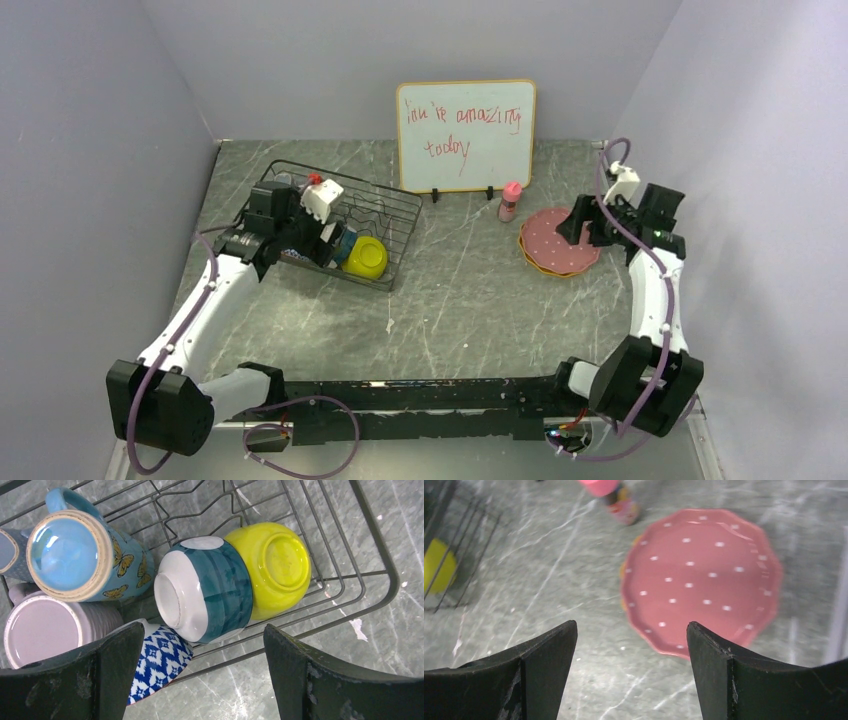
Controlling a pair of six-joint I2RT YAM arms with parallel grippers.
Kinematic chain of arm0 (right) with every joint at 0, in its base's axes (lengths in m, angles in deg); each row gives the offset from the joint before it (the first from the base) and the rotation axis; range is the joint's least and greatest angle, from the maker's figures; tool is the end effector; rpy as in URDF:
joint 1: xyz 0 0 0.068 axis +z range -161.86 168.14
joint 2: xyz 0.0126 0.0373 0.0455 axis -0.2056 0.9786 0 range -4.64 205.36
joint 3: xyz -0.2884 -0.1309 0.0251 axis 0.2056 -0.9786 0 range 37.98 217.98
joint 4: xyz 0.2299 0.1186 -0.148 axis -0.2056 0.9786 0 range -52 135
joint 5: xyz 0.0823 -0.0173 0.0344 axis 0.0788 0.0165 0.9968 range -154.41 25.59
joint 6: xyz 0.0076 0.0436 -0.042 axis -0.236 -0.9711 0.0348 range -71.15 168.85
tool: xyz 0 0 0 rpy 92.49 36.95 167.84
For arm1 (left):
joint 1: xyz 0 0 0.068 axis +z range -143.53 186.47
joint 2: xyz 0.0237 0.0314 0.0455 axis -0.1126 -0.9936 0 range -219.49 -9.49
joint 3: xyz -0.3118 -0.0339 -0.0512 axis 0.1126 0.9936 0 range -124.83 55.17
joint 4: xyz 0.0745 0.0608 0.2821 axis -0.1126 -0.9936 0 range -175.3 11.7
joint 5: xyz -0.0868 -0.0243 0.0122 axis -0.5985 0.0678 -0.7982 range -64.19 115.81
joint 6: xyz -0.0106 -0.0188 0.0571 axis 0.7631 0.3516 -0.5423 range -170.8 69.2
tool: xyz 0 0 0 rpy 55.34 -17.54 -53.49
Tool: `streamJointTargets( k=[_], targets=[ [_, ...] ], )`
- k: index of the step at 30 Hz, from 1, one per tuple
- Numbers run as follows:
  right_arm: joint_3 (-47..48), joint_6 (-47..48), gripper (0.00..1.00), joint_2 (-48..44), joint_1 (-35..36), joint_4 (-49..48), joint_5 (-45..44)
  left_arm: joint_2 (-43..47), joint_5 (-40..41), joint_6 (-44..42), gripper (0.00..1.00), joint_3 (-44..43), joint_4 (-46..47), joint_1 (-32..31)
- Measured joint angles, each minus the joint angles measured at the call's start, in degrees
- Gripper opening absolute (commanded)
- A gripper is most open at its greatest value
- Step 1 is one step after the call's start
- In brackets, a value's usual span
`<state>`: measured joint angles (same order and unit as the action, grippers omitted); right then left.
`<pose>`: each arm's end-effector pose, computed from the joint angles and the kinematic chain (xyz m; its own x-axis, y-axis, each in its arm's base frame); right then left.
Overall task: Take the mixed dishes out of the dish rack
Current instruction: Pick up the bowl from the dish rack.
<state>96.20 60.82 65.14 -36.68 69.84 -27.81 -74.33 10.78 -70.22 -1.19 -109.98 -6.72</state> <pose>0.2684 -0.0941 0.3304 -0.5984 0.0934 -0.7957 -0.1843 0.9505 0.2501 0.2581 -0.0727 0.3357 -0.4548 0.4364 -0.7764 0.5985 0.7953 0.0965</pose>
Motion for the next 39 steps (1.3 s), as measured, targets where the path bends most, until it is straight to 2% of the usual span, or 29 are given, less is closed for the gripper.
streamJointTargets(
  k=[5, 21, 39],
  targets=[
    [-5.4, 0.39, 0.84, -4.57, 4.87, 0.55, 2.38, 0.02, 0.87, -1.05, 0.94, 3.34, 4.17, -0.72],
    [-6.36, 1.66, 0.85, -4.7, 4.87, 1.05, 2.38, -2.4, 5.66, -4.57, 0.94, 6.99, 7.5, -5.92],
    [-7.21, 3.06, 0.85, -4.59, 4.87, 1.05, 2.29, -8.55, 11.56, -4.74, 0.94, 6.8, 10.54, -7.26]
  ],
)
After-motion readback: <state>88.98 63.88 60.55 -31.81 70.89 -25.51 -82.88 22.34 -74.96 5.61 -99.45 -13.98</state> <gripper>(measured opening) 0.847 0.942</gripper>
